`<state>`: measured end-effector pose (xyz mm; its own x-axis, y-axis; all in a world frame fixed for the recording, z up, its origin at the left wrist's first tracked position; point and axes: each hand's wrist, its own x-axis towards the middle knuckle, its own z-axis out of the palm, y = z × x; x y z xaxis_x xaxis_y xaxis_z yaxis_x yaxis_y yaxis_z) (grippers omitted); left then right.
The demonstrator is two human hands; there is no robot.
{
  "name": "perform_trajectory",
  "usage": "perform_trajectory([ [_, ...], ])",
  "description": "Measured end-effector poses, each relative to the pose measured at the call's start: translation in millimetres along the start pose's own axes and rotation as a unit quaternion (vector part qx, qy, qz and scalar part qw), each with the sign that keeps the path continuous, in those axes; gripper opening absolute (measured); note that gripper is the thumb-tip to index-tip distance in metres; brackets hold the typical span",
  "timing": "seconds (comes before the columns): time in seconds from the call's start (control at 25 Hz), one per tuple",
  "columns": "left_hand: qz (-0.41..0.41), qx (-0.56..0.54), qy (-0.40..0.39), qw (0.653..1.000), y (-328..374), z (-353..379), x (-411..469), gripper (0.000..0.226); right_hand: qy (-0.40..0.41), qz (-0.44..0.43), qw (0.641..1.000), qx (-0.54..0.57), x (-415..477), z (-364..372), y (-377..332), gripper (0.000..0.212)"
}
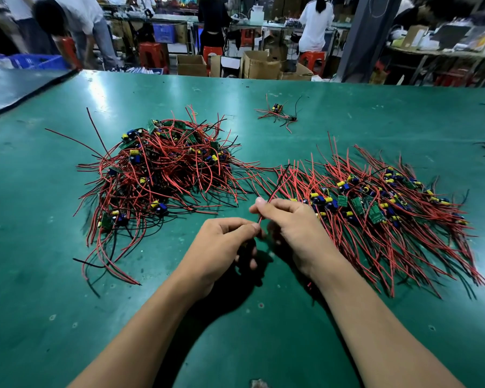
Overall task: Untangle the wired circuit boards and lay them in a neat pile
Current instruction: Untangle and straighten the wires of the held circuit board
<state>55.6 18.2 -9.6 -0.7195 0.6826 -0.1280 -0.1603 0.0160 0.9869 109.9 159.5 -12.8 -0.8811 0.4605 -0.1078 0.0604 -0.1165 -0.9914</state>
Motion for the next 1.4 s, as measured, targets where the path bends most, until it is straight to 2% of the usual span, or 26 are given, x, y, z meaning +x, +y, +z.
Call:
perform_trajectory([
  [0.08, 0.002, 0.005, -0.024, 1.000, 0.3, 0.2, -1.2, 0.024, 0.068, -0.048, 0.997, 0.007, 3.7, -1.0, -2.1, 0.023],
  [0.16, 0.007, 0.007, -0.041, 0.999, 0.9, 0.9, -2.3, 0.024, 0.101, -0.061, 0.991, 0.070, 5.0, -1.9, -5.2, 0.027],
  [0.36, 0.024, 0.043, -0.072, 0.996, 0.5, 2.8, -2.6, 0.023, 0.151, 0.002, 0.968, 0.201, 4.7, -2.2, -16.7, 0.041],
  [0.52, 0.027, 0.055, -0.086, 0.994, 0.0, 2.3, -2.7, 0.023, 0.142, 0.046, 0.950, 0.276, 1.8, -4.1, -24.1, 0.058],
  [0.68, 0.022, 0.059, -0.094, 0.994, -0.5, 1.3, -2.7, 0.022, 0.080, 0.090, 0.929, 0.349, 0.9, -10.6, -29.0, 0.046],
  [0.8, 0.012, 0.056, -0.092, 0.994, 0.4, 0.5, -3.5, 0.022, 0.048, 0.086, 0.923, 0.372, 2.4, -10.2, -25.7, 0.043],
  [0.88, -0.006, 0.033, -0.073, 0.997, 2.6, 0.1, -4.1, 0.021, 0.059, 0.057, 0.950, 0.300, 2.9, -8.4, -22.3, 0.043],
  [1.0, -0.022, -0.051, -0.010, 0.998, 9.2, -2.1, -1.9, 0.019, 0.079, 0.014, 0.985, 0.151, 3.1, -7.7, -17.3, 0.063],
  [1.04, -0.015, -0.086, 0.011, 0.996, 11.9, -3.7, -0.5, 0.017, 0.088, 0.000, 0.990, 0.114, 3.4, -8.5, -15.5, 0.063],
  [1.16, 0.034, -0.171, 0.059, 0.983, 20.0, -11.3, 3.5, 0.013, 0.068, -0.075, 0.995, 0.000, 2.2, -10.4, -9.2, 0.029],
  [1.24, 0.054, -0.222, 0.072, 0.971, 23.7, -15.1, 4.7, 0.022, 0.022, -0.136, 0.974, -0.182, -0.3, -7.8, -4.7, 0.009],
  [1.32, 0.059, -0.234, 0.093, 0.966, 22.6, -16.0, 6.8, 0.026, -0.027, -0.174, 0.924, -0.339, -4.6, 0.5, 2.8, 0.015],
  [1.4, 0.048, -0.225, 0.112, 0.967, 19.8, -13.9, 8.4, 0.030, -0.042, -0.200, 0.898, -0.389, -8.7, 11.1, 7.0, 0.030],
])
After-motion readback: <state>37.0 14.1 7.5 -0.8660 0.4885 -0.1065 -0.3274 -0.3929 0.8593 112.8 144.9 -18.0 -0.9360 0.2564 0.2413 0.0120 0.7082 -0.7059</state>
